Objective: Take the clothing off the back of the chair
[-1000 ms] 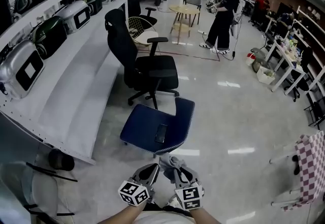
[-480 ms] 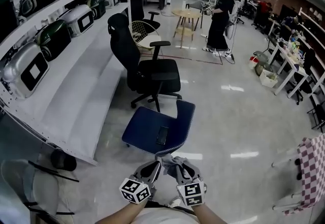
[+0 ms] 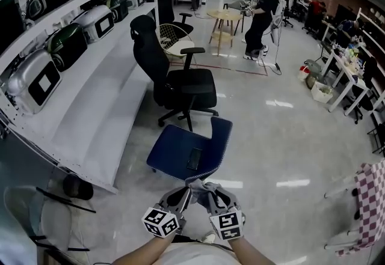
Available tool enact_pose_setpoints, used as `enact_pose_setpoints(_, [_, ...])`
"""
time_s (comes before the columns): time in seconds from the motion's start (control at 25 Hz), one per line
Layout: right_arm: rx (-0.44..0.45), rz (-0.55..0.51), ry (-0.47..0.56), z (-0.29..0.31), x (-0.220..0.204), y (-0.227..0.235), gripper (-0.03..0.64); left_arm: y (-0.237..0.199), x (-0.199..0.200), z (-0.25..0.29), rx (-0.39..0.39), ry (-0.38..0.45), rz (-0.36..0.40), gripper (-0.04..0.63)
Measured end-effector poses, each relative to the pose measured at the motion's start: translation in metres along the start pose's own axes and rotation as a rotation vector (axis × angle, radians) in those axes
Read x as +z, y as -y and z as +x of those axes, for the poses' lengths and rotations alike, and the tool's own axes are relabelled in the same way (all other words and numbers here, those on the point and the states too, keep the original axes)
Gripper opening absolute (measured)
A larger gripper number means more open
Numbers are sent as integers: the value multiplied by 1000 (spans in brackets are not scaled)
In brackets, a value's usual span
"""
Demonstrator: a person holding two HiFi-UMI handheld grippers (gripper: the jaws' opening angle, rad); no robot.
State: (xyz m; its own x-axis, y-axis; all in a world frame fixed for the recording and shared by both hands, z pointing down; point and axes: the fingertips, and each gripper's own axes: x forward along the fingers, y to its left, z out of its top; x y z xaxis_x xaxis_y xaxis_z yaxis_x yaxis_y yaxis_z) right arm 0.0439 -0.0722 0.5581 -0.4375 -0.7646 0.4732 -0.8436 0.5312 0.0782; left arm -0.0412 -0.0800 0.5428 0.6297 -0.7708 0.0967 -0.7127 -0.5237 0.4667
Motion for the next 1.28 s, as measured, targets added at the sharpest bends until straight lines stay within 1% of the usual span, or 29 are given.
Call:
enact_pose_setpoints(0.2, [18,-1,9,4,2,1,55,6,4,7,-10,4,22,14])
enact_pose_setpoints(0.48, [35,-20,7,1,3,4,54,9,5,10,6,3,25,14])
enact_pose_setpoints(0.76, [66,-25,-5,0,3,-5,54,22,2,16,-14,-10,31,14])
enact_pose_setpoints(0.92, [83,-31,-9,1,3,-9,52,17,2,13,0,-12,28,14])
enact_pose_setpoints(1.28, [89,-41,-17,4,5,-10,52,10,2,8,18,-12,17,14])
